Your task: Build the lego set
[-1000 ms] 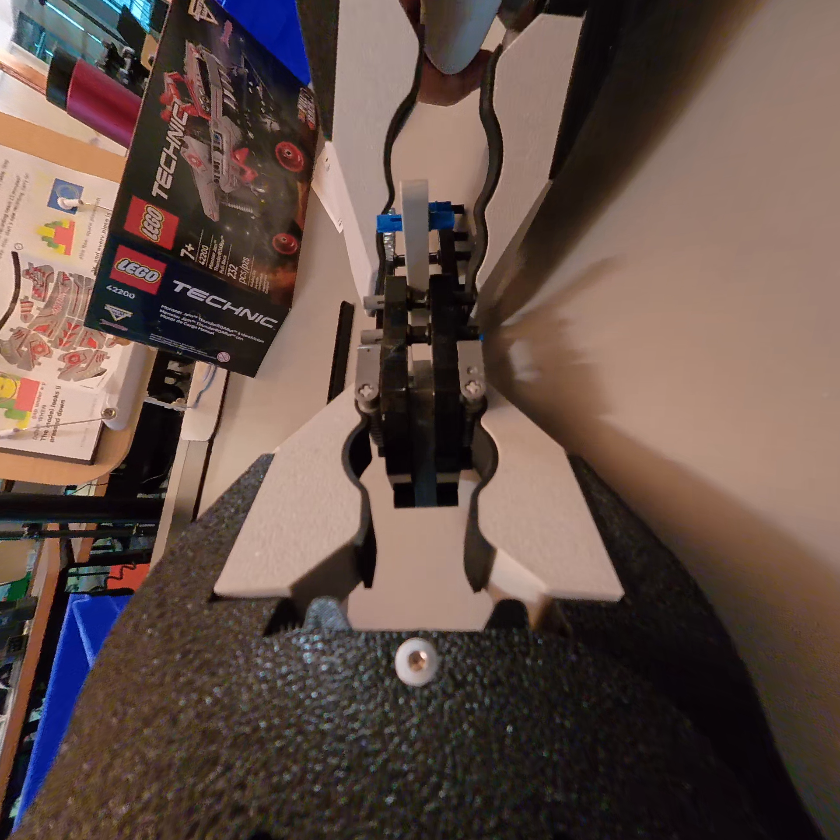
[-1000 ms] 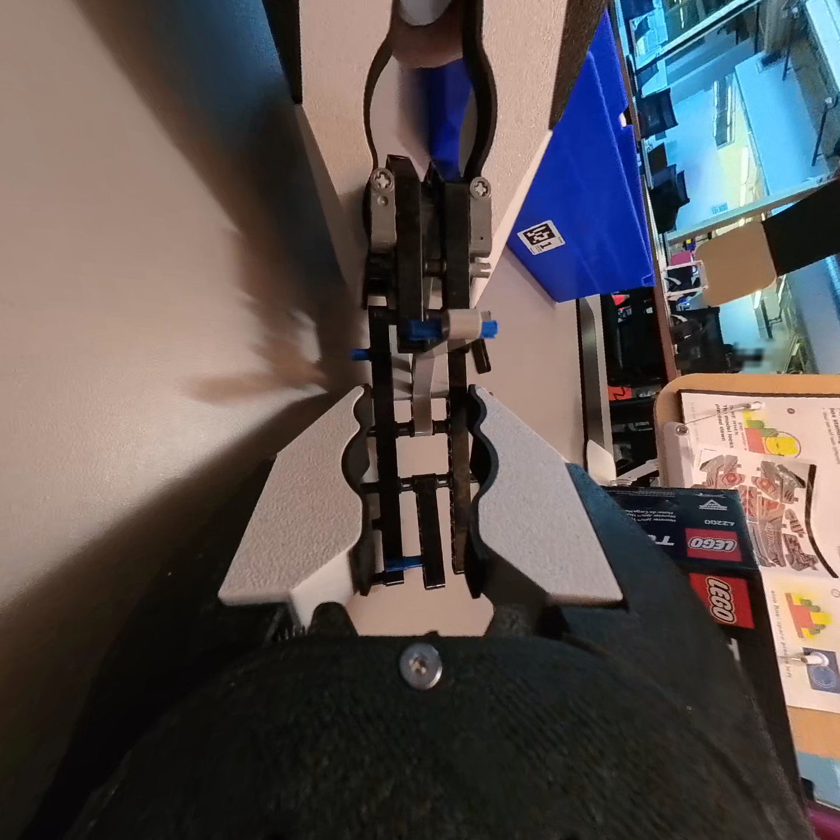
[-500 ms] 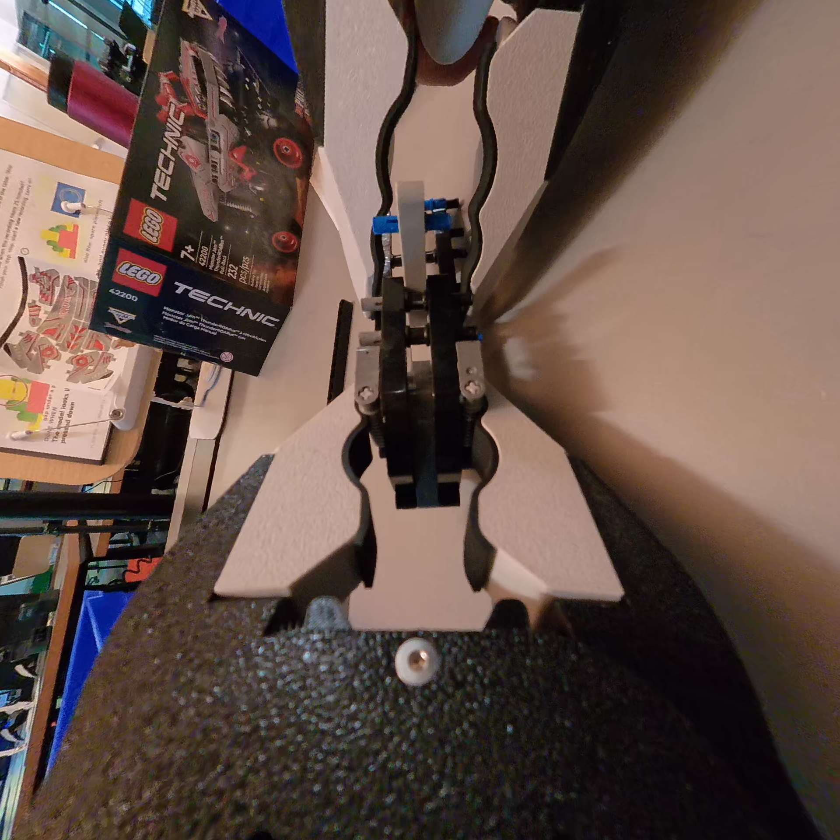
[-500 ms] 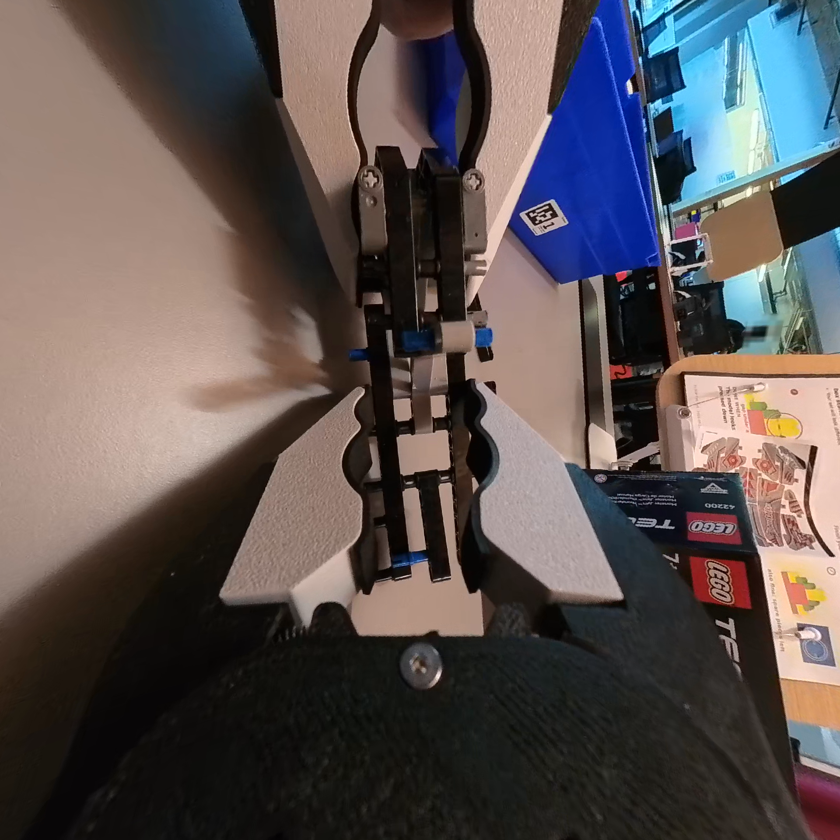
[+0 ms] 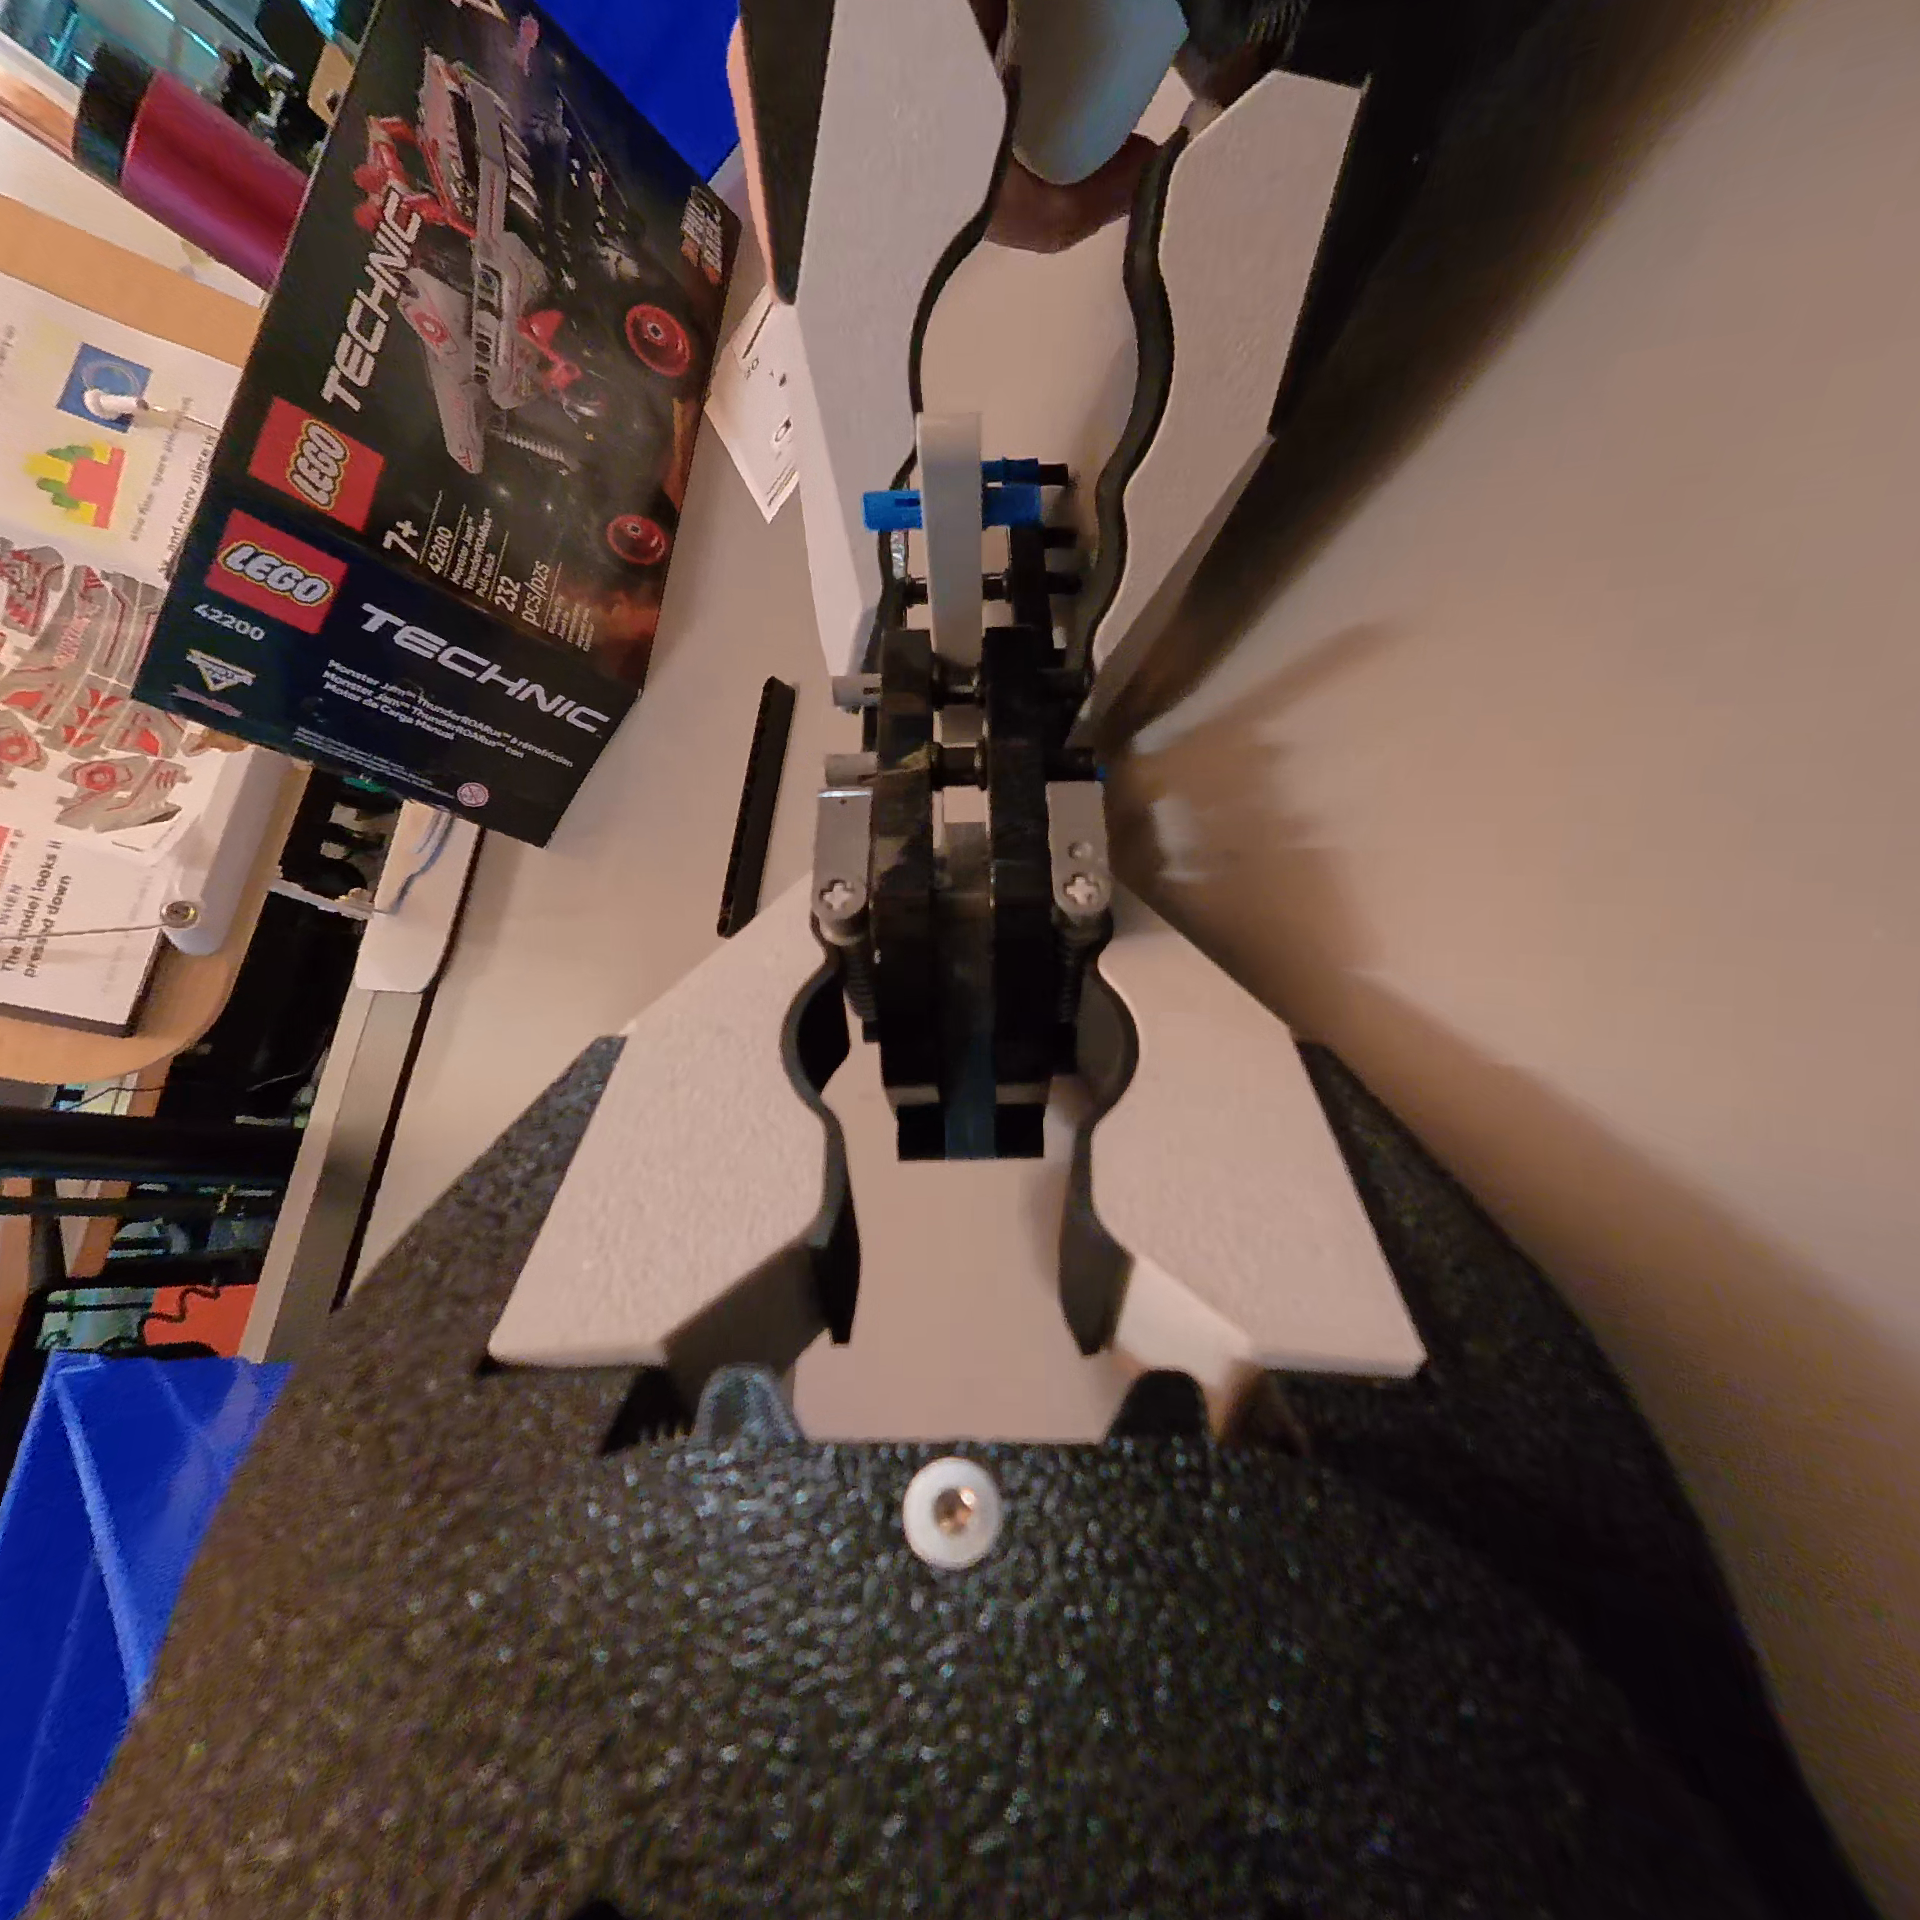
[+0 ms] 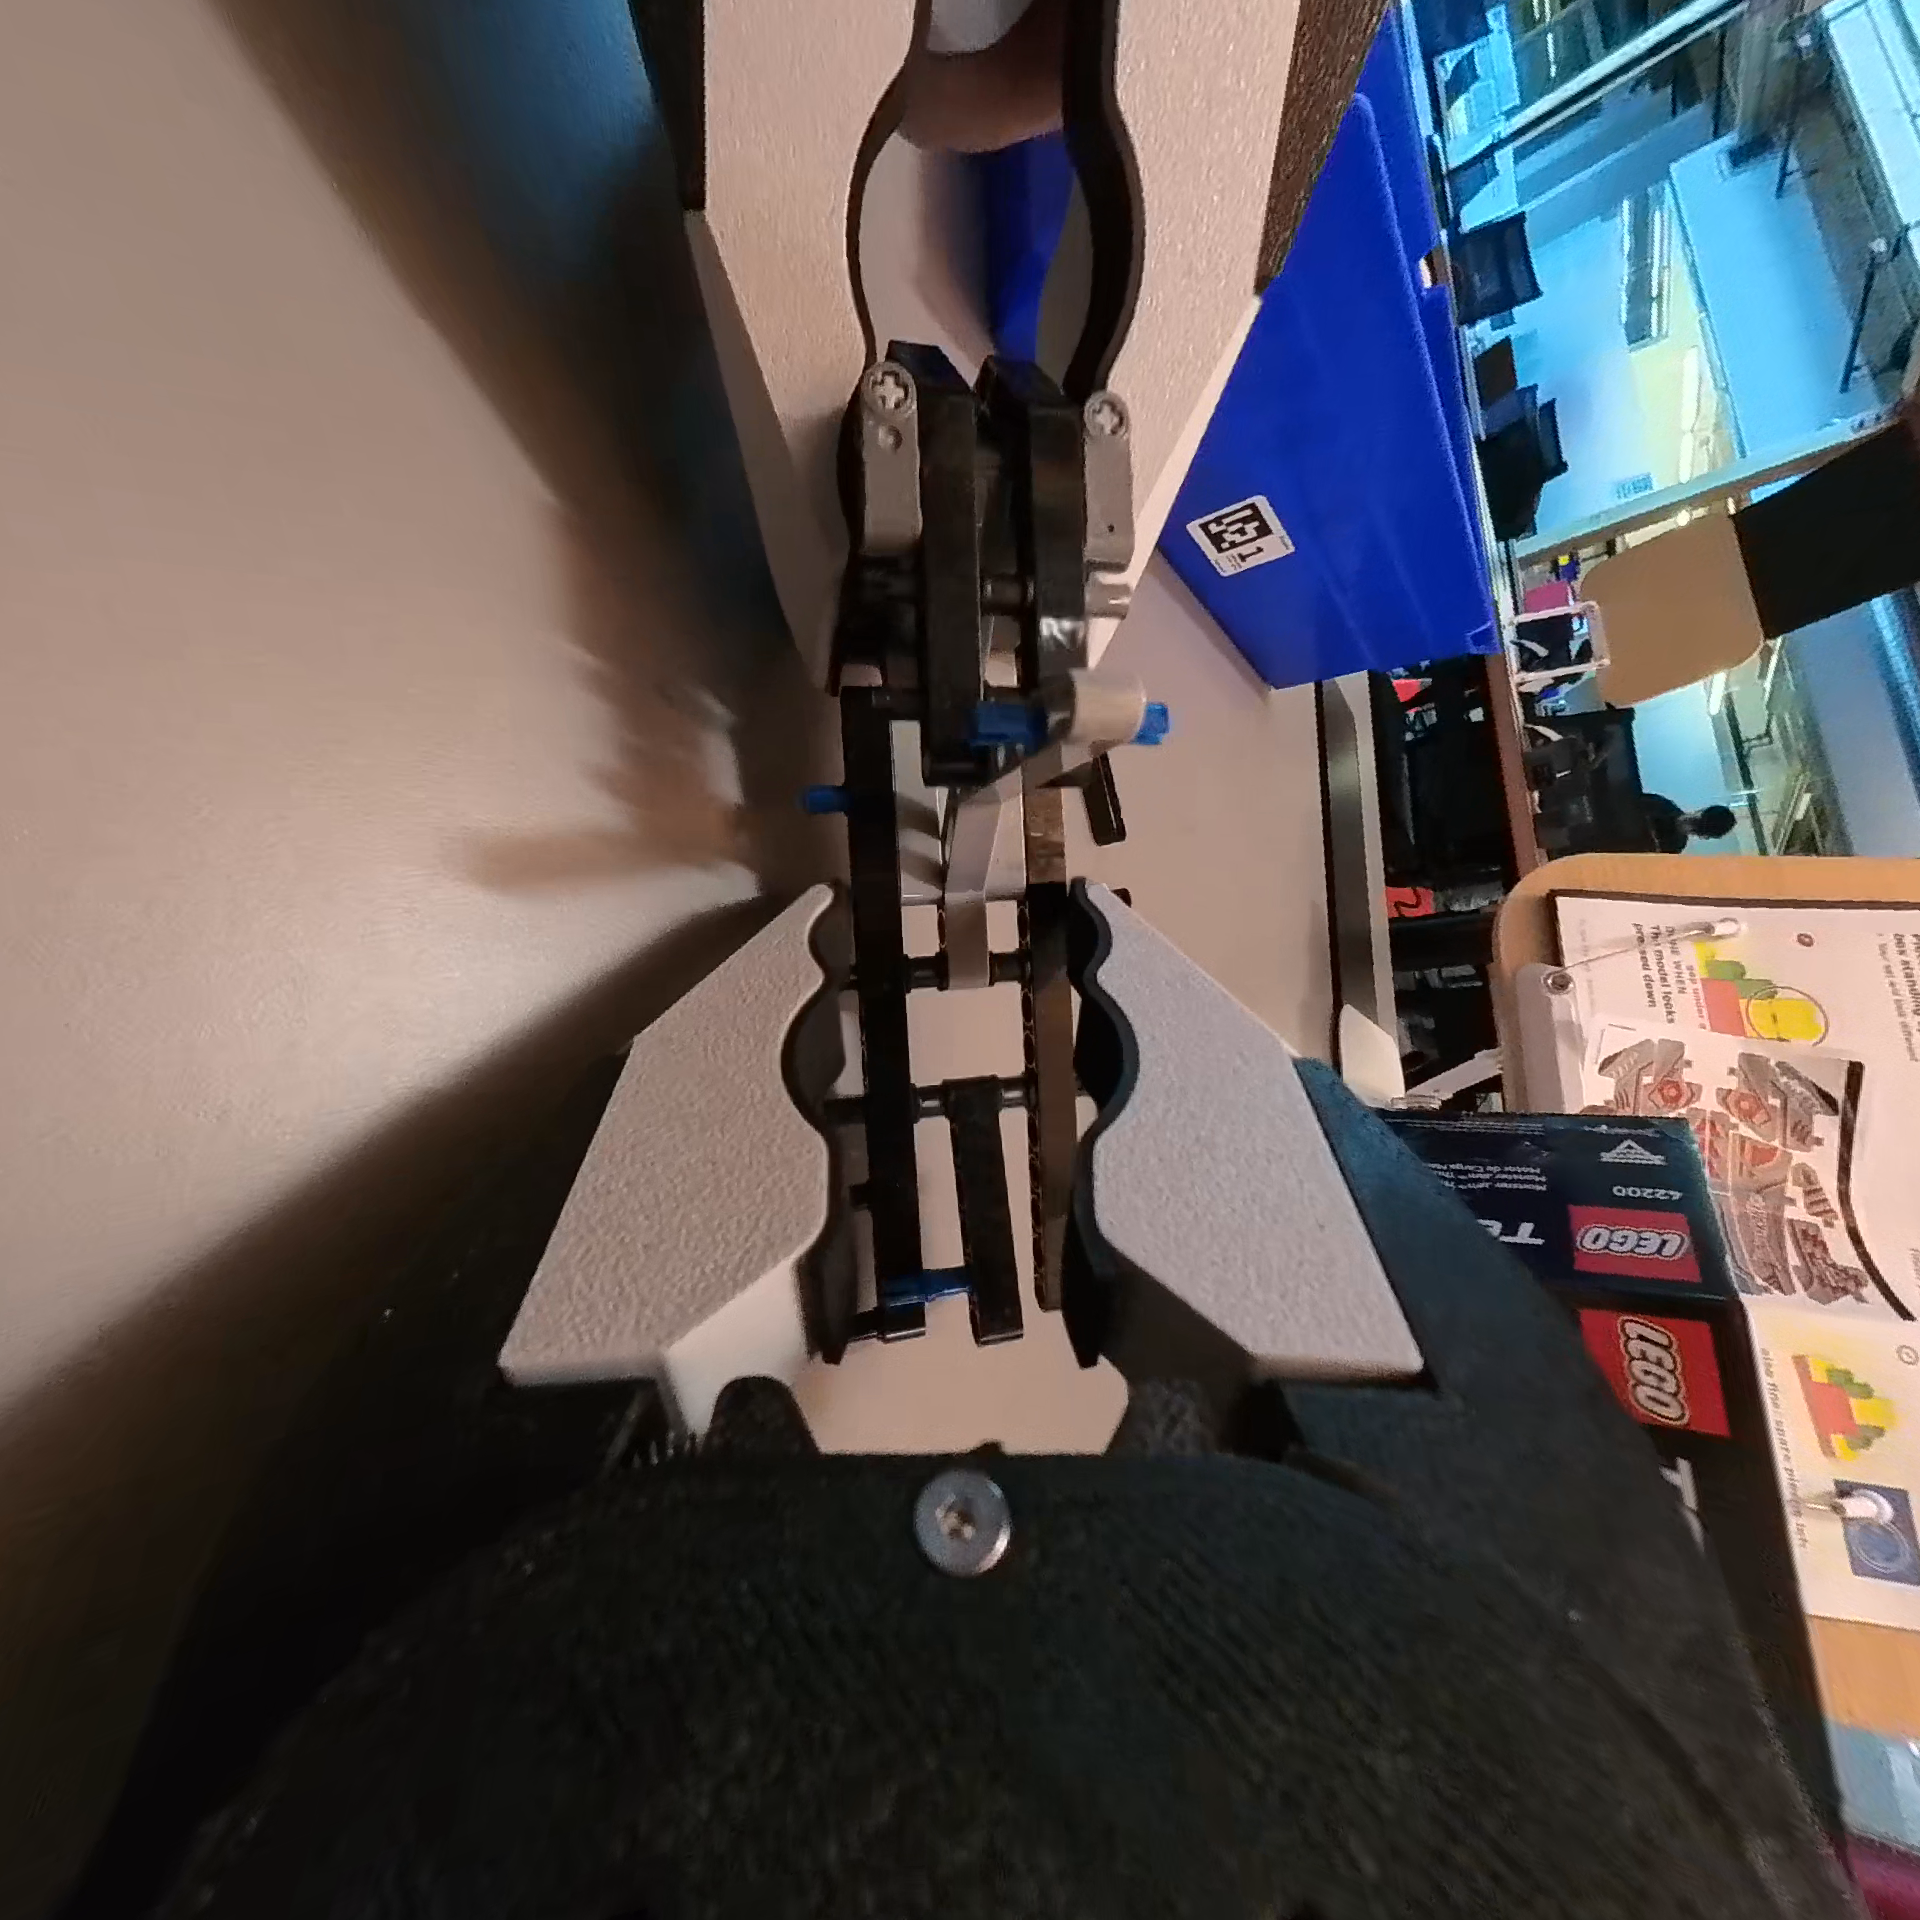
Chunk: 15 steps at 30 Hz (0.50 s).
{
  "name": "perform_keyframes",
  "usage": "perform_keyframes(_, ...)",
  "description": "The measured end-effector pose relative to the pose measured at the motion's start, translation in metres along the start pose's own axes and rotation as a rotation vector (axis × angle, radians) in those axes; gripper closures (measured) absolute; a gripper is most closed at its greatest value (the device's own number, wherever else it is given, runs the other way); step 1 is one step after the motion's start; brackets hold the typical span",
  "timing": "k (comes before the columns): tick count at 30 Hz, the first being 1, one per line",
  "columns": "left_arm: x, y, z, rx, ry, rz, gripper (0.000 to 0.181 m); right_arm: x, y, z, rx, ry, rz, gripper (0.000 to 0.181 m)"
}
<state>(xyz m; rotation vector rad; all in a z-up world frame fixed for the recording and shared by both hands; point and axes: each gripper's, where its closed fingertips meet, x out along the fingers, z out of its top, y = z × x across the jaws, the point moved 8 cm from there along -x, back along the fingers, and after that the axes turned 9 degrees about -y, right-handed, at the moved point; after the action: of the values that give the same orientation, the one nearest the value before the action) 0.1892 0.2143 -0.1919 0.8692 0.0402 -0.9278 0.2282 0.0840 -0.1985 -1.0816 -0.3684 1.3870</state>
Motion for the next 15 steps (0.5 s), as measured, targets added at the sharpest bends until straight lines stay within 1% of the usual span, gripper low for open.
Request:
perform_keyframes(2, -0.0002, 0.0007, 0.0000, -0.019, -0.002, -0.009, 0.142, 0.0011, 0.0011, -0.0007, 0.017, -0.002, 0.013, 0.137)
perform_keyframes(9, -0.0006, 0.0021, -0.0009, -0.064, -0.008, -0.019, 0.142, 0.0030, -0.0006, -0.0024, 0.069, -0.012, 0.025, 0.136)
perform_keyframes(12, -0.0002, -0.0013, -0.0003, 0.053, -0.021, 0.008, 0.142, 0.0016, -0.0023, -0.0035, 0.045, -0.005, -0.008, 0.137)
perform_keyframes(15, -0.0007, -0.0041, 0.0042, 0.165, -0.022, 0.041, 0.142, -0.0013, -0.0053, -0.0040, 0.047, -0.014, -0.043, 0.128)
